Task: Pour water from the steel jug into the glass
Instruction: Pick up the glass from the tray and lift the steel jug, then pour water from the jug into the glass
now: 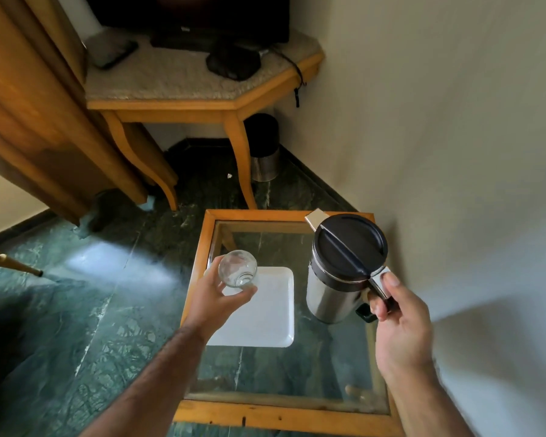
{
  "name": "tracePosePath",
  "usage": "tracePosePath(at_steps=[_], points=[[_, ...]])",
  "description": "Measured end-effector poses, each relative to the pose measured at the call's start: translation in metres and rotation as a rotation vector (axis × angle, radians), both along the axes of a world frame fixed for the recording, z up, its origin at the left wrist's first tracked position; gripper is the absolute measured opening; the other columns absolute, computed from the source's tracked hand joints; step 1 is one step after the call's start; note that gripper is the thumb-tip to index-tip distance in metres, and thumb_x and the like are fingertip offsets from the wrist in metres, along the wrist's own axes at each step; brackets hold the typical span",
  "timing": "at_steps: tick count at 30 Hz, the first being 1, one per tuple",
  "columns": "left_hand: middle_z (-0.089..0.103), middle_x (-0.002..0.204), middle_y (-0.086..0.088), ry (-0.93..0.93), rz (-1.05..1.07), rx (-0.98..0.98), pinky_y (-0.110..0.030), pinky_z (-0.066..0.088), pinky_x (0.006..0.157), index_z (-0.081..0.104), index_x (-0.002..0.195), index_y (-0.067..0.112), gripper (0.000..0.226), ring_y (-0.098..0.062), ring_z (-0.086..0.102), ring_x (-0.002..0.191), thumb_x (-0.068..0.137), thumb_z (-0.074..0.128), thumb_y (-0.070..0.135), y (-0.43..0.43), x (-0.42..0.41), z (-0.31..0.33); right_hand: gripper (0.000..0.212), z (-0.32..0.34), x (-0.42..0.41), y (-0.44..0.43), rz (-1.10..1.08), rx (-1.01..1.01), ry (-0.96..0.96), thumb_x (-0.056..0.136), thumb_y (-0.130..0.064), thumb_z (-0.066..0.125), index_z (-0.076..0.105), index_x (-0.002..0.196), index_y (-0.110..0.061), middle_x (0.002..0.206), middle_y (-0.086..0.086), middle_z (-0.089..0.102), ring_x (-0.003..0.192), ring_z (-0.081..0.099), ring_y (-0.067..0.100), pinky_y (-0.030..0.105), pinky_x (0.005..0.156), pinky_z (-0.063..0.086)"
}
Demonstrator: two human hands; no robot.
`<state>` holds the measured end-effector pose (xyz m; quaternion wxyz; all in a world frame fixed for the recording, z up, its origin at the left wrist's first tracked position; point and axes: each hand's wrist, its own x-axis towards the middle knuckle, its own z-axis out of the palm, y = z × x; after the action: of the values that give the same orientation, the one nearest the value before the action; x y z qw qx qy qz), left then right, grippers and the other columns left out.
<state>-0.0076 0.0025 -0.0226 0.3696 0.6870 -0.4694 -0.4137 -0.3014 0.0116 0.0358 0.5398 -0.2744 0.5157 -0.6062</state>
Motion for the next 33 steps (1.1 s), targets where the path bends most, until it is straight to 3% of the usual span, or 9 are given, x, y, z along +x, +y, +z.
tracePosePath(at_steps=[3, 7, 9, 13, 16, 18, 23, 27, 33], points=[[0.076, 0.120, 0.006, 0.008, -0.015, -0.033, -0.018, 0.056, 0.093, 0.067, 0.128, 0.027, 0.064, -0.014, 0.073, 0.115, 0.072, 0.098, 0.020, 0.003, -0.002, 0.056, 0.040, 0.057, 0.001, -0.001, 0.034, -0.036, 0.075, 0.080, -0.047, 0.071, 0.057, 0.051, -0.022, 0.048, -0.010, 0.044, 0.050, 0.038, 0.013, 0.029, 0.055, 0.032], [0.076, 0.126, -0.004, 0.011, -0.042, -0.069, -0.043, 0.055, 0.109, 0.066, 0.134, 0.017, 0.065, -0.025, 0.071, 0.122, 0.077, 0.096, 0.010, 0.002, -0.005, 0.122, 0.049, 0.120, 0.000, -0.001, 0.082, -0.098, 0.102, 0.080, -0.047, 0.071, 0.043, 0.046, -0.025, 0.044, -0.009, 0.036, 0.047, 0.033, 0.014, 0.037, 0.056, 0.023], [0.074, 0.128, -0.006, 0.015, -0.052, -0.091, -0.046, 0.056, 0.109, 0.065, 0.135, 0.015, 0.063, -0.028, 0.069, 0.123, 0.079, 0.094, 0.008, 0.005, -0.007, 0.157, 0.051, 0.154, 0.000, 0.003, 0.102, -0.132, 0.106, 0.080, -0.047, 0.071, 0.040, 0.045, -0.026, 0.043, -0.009, 0.035, 0.046, 0.032, 0.014, 0.037, 0.056, 0.022], [0.072, 0.121, 0.005, 0.007, -0.087, -0.117, -0.028, 0.057, 0.094, 0.063, 0.128, 0.025, 0.055, -0.015, 0.068, 0.112, 0.083, 0.091, 0.013, 0.016, -0.013, 0.216, 0.055, 0.217, -0.002, 0.010, 0.161, -0.203, 0.120, 0.081, -0.047, 0.073, 0.038, 0.045, -0.024, 0.044, -0.007, 0.030, 0.045, 0.027, 0.014, 0.039, 0.055, 0.019], [0.065, 0.111, 0.023, -0.012, -0.114, -0.141, -0.015, 0.050, 0.084, 0.058, 0.126, 0.034, 0.057, 0.001, 0.063, 0.101, 0.083, 0.092, 0.021, 0.026, -0.019, 0.256, 0.053, 0.263, -0.001, 0.010, 0.210, -0.262, 0.141, 0.081, -0.045, 0.075, 0.040, 0.047, -0.023, 0.045, -0.007, 0.030, 0.043, 0.026, 0.012, 0.023, 0.045, 0.024], [0.064, 0.111, 0.023, -0.021, -0.123, -0.155, -0.024, 0.053, 0.091, 0.058, 0.127, 0.034, 0.058, 0.001, 0.063, 0.099, 0.082, 0.093, 0.023, 0.036, -0.021, 0.283, 0.052, 0.295, -0.002, 0.012, 0.243, -0.276, 0.170, 0.079, -0.046, 0.075, 0.041, 0.046, -0.024, 0.044, -0.008, 0.032, 0.041, 0.027, 0.011, 0.019, 0.043, 0.029], [0.069, 0.123, 0.009, -0.028, -0.130, -0.191, -0.042, 0.055, 0.103, 0.061, 0.129, 0.033, 0.058, -0.015, 0.063, 0.116, 0.082, 0.093, 0.025, 0.056, -0.021, 0.333, 0.053, 0.367, -0.002, 0.015, 0.325, -0.252, 0.303, 0.071, -0.056, 0.077, 0.043, 0.043, -0.027, 0.043, -0.010, 0.034, 0.041, 0.030, 0.010, 0.020, 0.042, 0.030], [0.070, 0.118, 0.020, -0.018, -0.154, -0.238, -0.034, 0.054, 0.096, 0.060, 0.112, 0.051, 0.053, -0.006, 0.066, 0.108, 0.080, 0.094, 0.025, 0.068, -0.018, 0.365, 0.052, 0.417, 0.002, 0.018, 0.401, -0.264, 0.377, 0.069, -0.057, 0.077, 0.042, 0.044, -0.028, 0.042, -0.009, 0.033, 0.042, 0.027, 0.011, 0.021, 0.043, 0.027], [0.075, 0.119, 0.015, 0.010, -0.164, -0.280, -0.021, 0.057, 0.081, 0.062, 0.116, 0.053, 0.057, -0.009, 0.071, 0.112, 0.078, 0.094, 0.025, 0.086, -0.017, 0.400, 0.051, 0.473, 0.009, 0.023, 0.545, -0.259, 0.485, 0.080, -0.045, 0.076, 0.042, 0.046, -0.028, 0.044, -0.007, 0.031, 0.044, 0.022, 0.013, 0.024, 0.043, 0.023]])
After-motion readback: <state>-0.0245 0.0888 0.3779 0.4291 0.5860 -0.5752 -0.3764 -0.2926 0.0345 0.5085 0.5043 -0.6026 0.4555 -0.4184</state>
